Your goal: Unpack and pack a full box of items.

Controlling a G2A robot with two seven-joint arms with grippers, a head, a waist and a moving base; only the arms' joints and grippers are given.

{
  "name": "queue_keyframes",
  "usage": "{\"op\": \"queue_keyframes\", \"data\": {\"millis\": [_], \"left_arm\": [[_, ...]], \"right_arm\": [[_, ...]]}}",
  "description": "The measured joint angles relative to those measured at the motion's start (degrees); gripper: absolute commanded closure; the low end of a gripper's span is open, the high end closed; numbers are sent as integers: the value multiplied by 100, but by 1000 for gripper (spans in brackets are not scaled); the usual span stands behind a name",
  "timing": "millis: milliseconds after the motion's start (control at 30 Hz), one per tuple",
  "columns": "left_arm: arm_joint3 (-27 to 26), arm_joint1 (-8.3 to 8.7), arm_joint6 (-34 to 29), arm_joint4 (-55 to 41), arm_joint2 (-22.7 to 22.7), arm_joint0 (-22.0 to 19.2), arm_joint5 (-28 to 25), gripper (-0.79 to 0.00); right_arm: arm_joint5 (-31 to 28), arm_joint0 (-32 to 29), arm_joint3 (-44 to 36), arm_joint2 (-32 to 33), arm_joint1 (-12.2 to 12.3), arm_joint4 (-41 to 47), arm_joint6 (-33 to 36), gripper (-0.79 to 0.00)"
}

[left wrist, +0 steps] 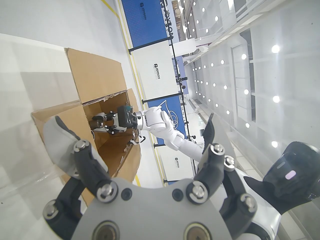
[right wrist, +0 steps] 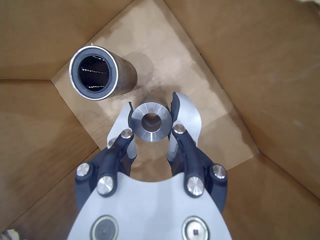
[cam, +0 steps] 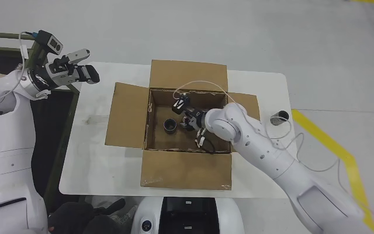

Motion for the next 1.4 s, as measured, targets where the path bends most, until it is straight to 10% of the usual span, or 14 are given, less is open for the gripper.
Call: {"op": "queue_keyframes", "data": {"millis": [300, 700, 1400], "left_arm": [[0, 0, 0, 0, 0, 0, 0, -785], [0, 0, 0, 0, 0, 0, 0, -785], [0, 0, 0, 0, 0, 0, 0, -785]], "right_arm": [[-27, 73, 233, -40, -121, 26, 12, 0], [-3, 122, 385, -72, -242, -42, 184, -376], [-35, -286, -780, 631, -42, -480, 488, -496]]}}
